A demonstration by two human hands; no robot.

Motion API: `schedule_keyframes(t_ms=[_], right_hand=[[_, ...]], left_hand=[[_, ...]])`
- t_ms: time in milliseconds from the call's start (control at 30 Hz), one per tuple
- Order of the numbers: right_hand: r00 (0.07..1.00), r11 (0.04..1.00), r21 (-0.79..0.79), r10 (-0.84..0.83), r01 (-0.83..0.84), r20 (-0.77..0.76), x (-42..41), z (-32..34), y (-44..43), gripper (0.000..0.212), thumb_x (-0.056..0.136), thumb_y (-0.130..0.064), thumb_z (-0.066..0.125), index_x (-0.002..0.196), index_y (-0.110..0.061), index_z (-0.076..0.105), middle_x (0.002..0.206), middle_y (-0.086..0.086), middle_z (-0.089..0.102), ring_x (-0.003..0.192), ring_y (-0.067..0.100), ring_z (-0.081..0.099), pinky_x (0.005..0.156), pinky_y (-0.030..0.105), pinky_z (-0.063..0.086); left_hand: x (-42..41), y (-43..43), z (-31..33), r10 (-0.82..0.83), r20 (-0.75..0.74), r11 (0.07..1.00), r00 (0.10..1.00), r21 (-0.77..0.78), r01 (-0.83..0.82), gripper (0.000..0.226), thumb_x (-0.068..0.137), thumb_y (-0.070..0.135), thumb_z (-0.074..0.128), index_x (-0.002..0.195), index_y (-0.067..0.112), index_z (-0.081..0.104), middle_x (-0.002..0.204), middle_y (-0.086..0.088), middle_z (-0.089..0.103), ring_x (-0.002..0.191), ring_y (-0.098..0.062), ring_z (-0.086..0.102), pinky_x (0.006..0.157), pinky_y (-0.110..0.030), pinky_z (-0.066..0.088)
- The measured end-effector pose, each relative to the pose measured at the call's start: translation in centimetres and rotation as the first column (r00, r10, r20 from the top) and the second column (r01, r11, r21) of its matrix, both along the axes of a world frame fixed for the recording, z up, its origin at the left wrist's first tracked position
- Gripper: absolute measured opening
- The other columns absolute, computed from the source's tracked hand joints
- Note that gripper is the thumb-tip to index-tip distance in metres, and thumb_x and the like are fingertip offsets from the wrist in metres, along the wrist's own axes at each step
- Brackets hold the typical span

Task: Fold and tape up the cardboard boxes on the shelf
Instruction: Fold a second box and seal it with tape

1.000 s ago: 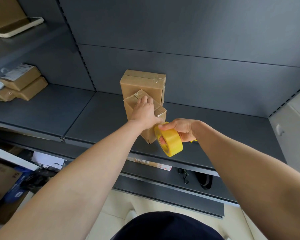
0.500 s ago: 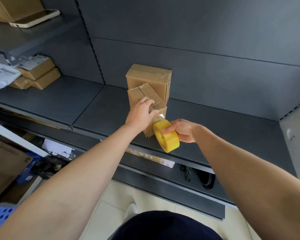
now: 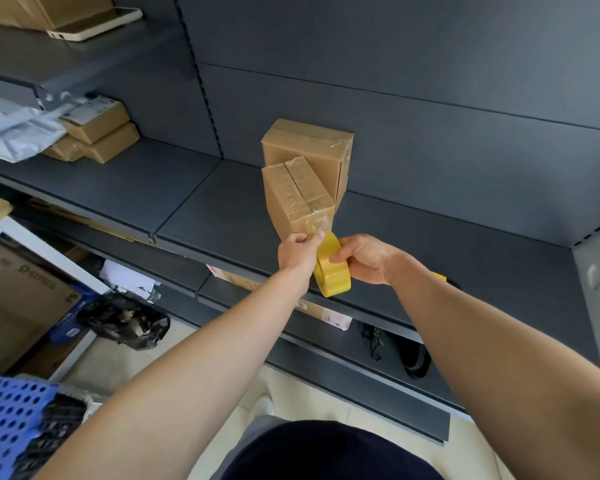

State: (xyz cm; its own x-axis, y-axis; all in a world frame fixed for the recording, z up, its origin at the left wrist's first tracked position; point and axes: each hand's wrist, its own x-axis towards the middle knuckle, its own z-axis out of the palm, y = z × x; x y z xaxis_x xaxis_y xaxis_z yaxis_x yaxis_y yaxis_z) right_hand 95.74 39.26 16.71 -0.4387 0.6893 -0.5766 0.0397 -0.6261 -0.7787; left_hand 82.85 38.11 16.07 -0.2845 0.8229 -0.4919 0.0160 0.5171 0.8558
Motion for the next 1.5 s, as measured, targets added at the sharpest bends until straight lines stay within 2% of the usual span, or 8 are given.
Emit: schedule_keyframes(t_ms=[167,467,667,800,900,967,1100,1500], right_hand=[[0.999,0.998,0.040,-0.040,0.039,0.011,0.3,-0.4,-0.1,0.019,0.089,0.008,0.054,0.104,0.000,0.062,0.104,0.013,0.068,0.097,0.025,0.065,0.084,0.035,0.052],[0.995,1.000,0.027,-0.017,0.015,0.098,-0.2,0.4,1.0,0.012,0.089,-0.002,0.061,0.100,0.002,0.064,0.096,0.012,0.072,0.090,0.023,0.069,0.082,0.039,0.055],[0.985,0.999,0.031,0.012,-0.018,0.175,-0.3,0.0,0.7,0.011,0.087,-0.005,0.065,0.098,-0.002,0.064,0.100,0.011,0.071,0.093,0.020,0.068,0.083,0.035,0.054],[0.965,0.988,0.029,-0.155,0.152,0.213,1.7,-0.4,0.7,0.022,0.091,-0.024,0.063,0.107,-0.008,0.064,0.107,0.008,0.070,0.102,0.022,0.065,0.086,0.035,0.052],[0.799,0.964,0.147,-0.266,0.222,0.539,3.7,-0.5,0.6,0.015,0.093,-0.008,0.054,0.105,-0.012,0.061,0.100,0.004,0.064,0.105,0.024,0.062,0.065,0.021,0.046],[0.527,0.976,0.215,-0.173,-0.019,0.832,5.1,-1.5,0.6,0.027,0.090,0.003,0.046,0.107,-0.010,0.062,0.108,0.002,0.062,0.106,0.024,0.060,0.058,0.021,0.042],[0.281,0.970,0.196,-0.151,-0.142,0.948,7.5,-4.2,0.2,0.035,0.087,0.002,0.041,0.117,-0.007,0.058,0.115,0.015,0.057,0.119,0.034,0.041,0.087,0.036,0.043],[0.073,0.908,0.088,-0.064,-0.410,0.995,8.3,-6.2,0.9,0.033,0.089,-0.008,0.054,0.121,-0.008,0.050,0.123,0.014,0.044,0.113,0.033,0.047,0.096,0.039,0.036]], left_hand=[[0.9,0.4,0.2,0.187,0.202,0.982,0.961,-0.065,-0.177,0.017,0.081,0.017,0.071,0.096,0.015,0.063,0.101,-0.008,0.066,0.088,-0.026,0.062,0.080,-0.037,0.053],[0.4,1.1,0.6,0.250,0.168,0.959,0.954,-0.181,-0.220,0.040,0.073,0.024,0.078,0.105,0.006,0.061,0.102,-0.012,0.067,0.090,-0.032,0.067,0.084,-0.046,0.055],[0.0,1.2,0.3,0.265,0.203,0.954,0.943,-0.197,-0.225,0.028,0.076,0.013,0.075,0.099,0.007,0.060,0.098,-0.013,0.067,0.085,-0.032,0.067,0.079,-0.044,0.057],[0.1,1.5,0.5,0.301,0.207,0.947,0.931,-0.180,-0.266,0.026,0.077,0.007,0.070,0.099,0.006,0.057,0.104,-0.015,0.066,0.088,-0.031,0.065,0.081,-0.042,0.055],[-0.1,1.7,0.4,0.316,0.168,0.942,0.934,-0.173,-0.288,0.036,0.077,0.011,0.071,0.109,0.005,0.056,0.111,-0.014,0.063,0.099,-0.033,0.063,0.091,-0.046,0.051],[-0.2,1.9,0.0,0.330,0.138,0.938,0.934,-0.156,-0.308,0.037,0.078,0.014,0.071,0.111,0.005,0.056,0.108,-0.012,0.062,0.099,-0.033,0.062,0.091,-0.045,0.051],[-0.2,2.0,-1.0,0.408,0.121,0.913,0.905,-0.052,-0.405,0.022,0.080,0.011,0.071,0.072,0.016,0.051,0.073,0.002,0.056,0.080,-0.024,0.057,0.067,-0.030,0.047],[-0.8,2.1,-1.3,0.414,0.165,0.910,0.895,-0.054,-0.411,0.025,0.074,0.013,0.078,0.068,0.017,0.054,0.074,0.001,0.060,0.080,-0.024,0.059,0.081,-0.036,0.053]])
